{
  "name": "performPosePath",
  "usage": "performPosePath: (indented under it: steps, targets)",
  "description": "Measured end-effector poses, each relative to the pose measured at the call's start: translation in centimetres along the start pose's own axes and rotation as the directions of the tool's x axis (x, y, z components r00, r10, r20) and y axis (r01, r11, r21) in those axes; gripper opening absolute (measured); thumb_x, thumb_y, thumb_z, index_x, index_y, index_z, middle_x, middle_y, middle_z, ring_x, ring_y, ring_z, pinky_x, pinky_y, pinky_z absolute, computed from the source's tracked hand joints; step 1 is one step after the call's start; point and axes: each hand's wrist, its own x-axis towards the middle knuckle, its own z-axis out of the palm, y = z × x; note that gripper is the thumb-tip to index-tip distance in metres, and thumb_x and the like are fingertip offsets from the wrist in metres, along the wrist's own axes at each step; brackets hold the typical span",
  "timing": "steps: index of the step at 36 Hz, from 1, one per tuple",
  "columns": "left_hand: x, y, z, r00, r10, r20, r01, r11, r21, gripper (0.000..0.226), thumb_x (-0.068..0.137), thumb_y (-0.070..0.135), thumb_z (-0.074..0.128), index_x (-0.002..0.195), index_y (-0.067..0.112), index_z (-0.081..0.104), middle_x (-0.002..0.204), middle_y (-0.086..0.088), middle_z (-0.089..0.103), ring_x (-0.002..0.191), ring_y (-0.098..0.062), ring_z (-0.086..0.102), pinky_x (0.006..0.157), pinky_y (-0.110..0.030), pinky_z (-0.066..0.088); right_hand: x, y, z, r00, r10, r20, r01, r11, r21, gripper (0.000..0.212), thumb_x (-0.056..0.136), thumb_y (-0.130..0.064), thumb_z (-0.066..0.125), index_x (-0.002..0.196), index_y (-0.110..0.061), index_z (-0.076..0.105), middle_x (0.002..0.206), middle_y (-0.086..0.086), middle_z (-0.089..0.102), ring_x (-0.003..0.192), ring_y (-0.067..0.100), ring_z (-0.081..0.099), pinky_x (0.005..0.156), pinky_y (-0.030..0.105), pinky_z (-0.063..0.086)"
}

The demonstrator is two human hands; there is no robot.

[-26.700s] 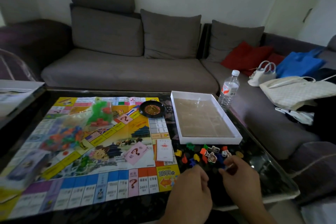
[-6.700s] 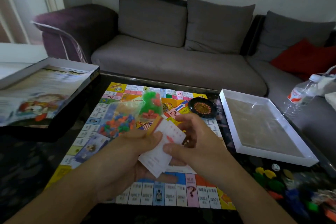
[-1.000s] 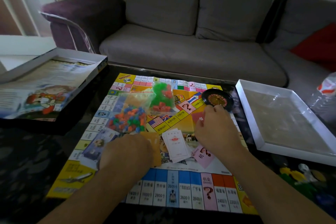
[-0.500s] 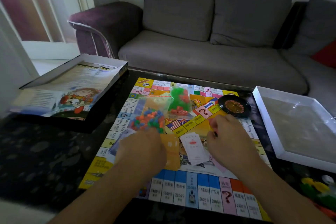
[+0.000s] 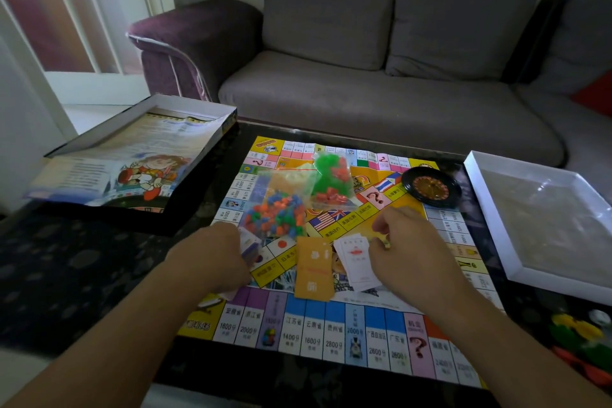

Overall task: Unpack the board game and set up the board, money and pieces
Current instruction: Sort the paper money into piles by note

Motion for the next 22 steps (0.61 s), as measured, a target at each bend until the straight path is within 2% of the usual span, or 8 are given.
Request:
performPosePath:
  steps: [3,6,8,10,13,17,19,22]
  targets:
    - [0.4,-0.2,-0.1,0.999,-0.005,0.042,0.005,1.0,-0.018,0.041,0.086,0.036,0.08,0.079,0.017,0.044,0.071,0.0,0.05,0.058,-0.013,0.046,0.051,-0.024,0.036,-0.6,-0.5,0.0,0.994,-0.081,0.071,0.079,0.996,0.032,0.018,0.099,-0.027,0.063,0.117,-0.028,0.06,0.113,-0.013,0.051,0.108,0.009,0.054,0.096,0.033,0.052]
    - [0.7,-0.4,0.0,0.998,-0.009,0.069,0.011,1.0,-0.026,0.039,0.088,0.033,0.077,0.078,0.017,0.043,0.075,-0.001,0.047,0.059,-0.014,0.043,0.052,-0.023,0.034,-1.3,-1.3,0.2,0.961,-0.215,0.173,0.207,0.976,0.064,0.024,0.099,-0.038,0.066,0.12,-0.032,0.058,0.117,-0.017,0.05,0.112,0.004,0.05,0.097,0.028,0.048]
    - [0.9,-0.4,0.0,0.998,-0.01,0.065,0.013,0.999,-0.034,0.036,0.088,0.036,0.076,0.085,0.016,0.046,0.086,-0.001,0.053,0.067,-0.013,0.05,0.054,-0.023,0.039,-1.8,-1.8,0.7,0.93,-0.302,0.21,0.292,0.953,0.076,0.039,0.097,-0.045,0.067,0.133,-0.035,0.055,0.129,-0.019,0.047,0.123,0.002,0.042,0.106,0.027,0.042]
    - [0.8,-0.3,0.0,0.997,-0.018,0.076,0.021,0.999,-0.04,0.038,0.088,0.037,0.076,0.09,0.018,0.044,0.1,-0.004,0.054,0.087,-0.017,0.058,0.064,-0.027,0.047,-2.2,-2.3,1.2,0.896,-0.379,0.233,0.382,0.923,0.033,0.06,0.096,-0.05,0.067,0.15,-0.037,0.043,0.145,-0.018,0.039,0.138,0.004,0.029,0.115,0.025,0.027]
    - [0.4,0.1,-0.1,0.996,-0.018,0.089,0.023,0.999,-0.047,0.036,0.09,0.033,0.074,0.097,0.016,0.043,0.108,-0.007,0.043,0.111,-0.024,0.051,0.077,-0.032,0.046,-2.4,-3.0,2.2,0.861,-0.428,0.275,0.462,0.884,-0.069,0.081,0.097,-0.055,0.063,0.162,-0.031,0.022,0.164,-0.013,0.02,0.152,0.011,0.008,0.125,0.031,0.007]
    - [0.2,0.5,0.0,0.997,-0.036,0.068,0.042,0.995,-0.085,0.032,0.089,0.023,0.07,0.105,0.01,0.046,0.111,-0.012,0.054,0.085,-0.018,0.052,0.069,-0.032,0.053,-1.8,-3.1,3.8,0.856,-0.397,0.331,0.456,0.882,-0.122,0.089,0.1,-0.06,0.053,0.166,-0.026,0.005,0.175,-0.005,0.005,0.161,0.018,-0.01,0.128,0.04,-0.013]
    - [-0.1,0.6,-0.1,0.997,-0.043,0.061,0.048,0.996,-0.079,0.029,0.088,0.017,0.07,0.101,0.011,0.044,0.096,-0.006,0.053,0.074,-0.013,0.051,0.051,-0.024,0.044,-1.6,-2.9,4.5,0.852,-0.402,0.335,0.462,0.879,-0.121,0.085,0.1,-0.06,0.051,0.166,-0.026,0.009,0.174,-0.005,0.011,0.161,0.018,-0.007,0.127,0.04,-0.014]
    - [-0.5,0.9,-0.3,0.997,-0.051,0.049,0.054,0.996,-0.068,0.039,0.09,0.014,0.07,0.115,0.007,0.041,0.086,-0.002,0.05,0.068,-0.01,0.049,0.042,-0.02,0.033,-1.5,-2.8,4.7,0.845,-0.43,0.318,0.488,0.863,-0.129,0.074,0.099,-0.06,0.053,0.159,-0.025,0.027,0.166,-0.007,0.027,0.159,0.019,0.006,0.124,0.037,-0.014]
